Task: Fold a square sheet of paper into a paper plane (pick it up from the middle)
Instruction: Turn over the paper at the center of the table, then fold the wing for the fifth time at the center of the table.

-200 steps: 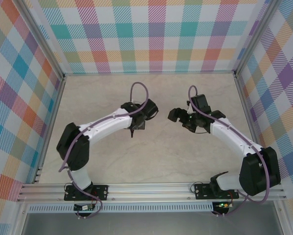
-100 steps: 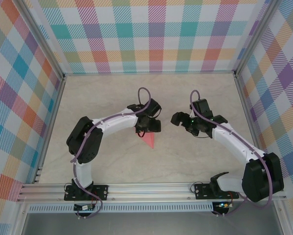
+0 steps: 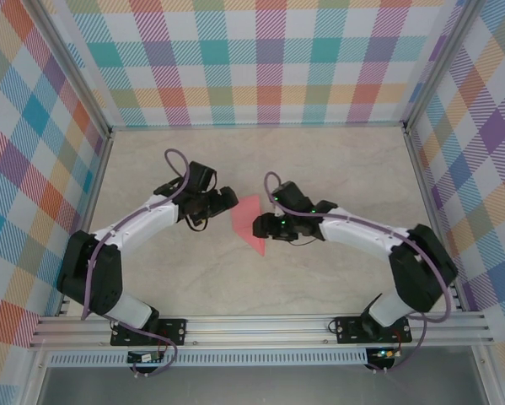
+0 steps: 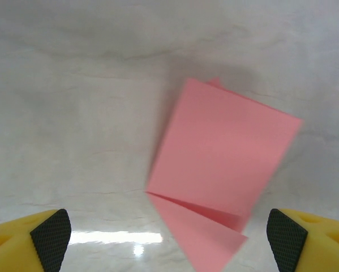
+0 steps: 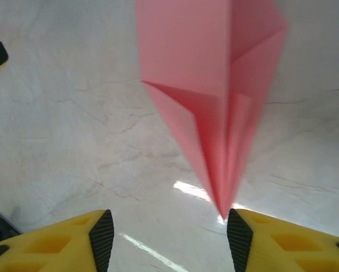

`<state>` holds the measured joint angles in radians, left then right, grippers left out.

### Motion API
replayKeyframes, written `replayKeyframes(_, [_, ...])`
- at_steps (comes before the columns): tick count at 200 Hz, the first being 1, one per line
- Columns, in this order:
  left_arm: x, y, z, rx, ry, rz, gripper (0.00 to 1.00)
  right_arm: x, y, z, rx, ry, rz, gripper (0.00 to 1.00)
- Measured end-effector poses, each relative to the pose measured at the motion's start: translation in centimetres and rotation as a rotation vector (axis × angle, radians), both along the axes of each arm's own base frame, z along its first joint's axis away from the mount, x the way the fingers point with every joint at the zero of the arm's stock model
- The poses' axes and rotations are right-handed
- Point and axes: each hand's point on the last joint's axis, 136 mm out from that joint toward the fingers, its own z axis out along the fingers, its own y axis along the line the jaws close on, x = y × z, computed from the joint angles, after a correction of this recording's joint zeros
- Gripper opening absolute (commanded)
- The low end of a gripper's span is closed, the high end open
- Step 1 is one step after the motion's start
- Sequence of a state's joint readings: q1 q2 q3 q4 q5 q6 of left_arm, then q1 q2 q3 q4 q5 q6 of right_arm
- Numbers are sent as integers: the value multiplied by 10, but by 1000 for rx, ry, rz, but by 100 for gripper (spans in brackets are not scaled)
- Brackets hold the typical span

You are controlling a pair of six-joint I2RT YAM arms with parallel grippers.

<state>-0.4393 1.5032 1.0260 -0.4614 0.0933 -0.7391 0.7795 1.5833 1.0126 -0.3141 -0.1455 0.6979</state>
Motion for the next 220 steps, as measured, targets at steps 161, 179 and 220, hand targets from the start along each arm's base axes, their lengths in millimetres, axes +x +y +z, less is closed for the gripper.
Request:
replayKeyframes(161, [-19,10,-25,-97,77,75,88,36,17,-75,-230,-31,150,46])
replayKeyframes(179, [-21,6,-26,-125,85,61,88,31,15,-76,-199,-78,246,46])
replayKeyframes(220, [-24,-4,-27,-184,96,36,90,-3,-1,-71,-161,-124,453,47])
